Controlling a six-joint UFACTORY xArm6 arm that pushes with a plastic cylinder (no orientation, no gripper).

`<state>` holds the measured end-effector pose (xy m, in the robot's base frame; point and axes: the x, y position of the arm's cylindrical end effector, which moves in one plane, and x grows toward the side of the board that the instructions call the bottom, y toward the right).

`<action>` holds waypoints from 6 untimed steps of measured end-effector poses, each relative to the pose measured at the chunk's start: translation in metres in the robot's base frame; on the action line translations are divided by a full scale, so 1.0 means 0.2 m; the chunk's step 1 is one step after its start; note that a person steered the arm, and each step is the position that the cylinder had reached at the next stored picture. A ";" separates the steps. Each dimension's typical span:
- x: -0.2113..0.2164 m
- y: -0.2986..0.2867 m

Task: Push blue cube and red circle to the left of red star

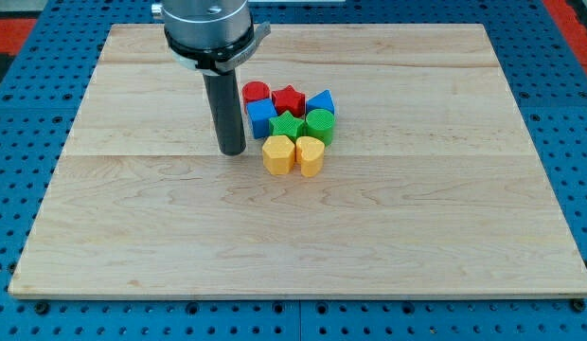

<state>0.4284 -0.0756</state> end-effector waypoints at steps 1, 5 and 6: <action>-0.09 0.16; -0.23 0.38; -0.28 0.30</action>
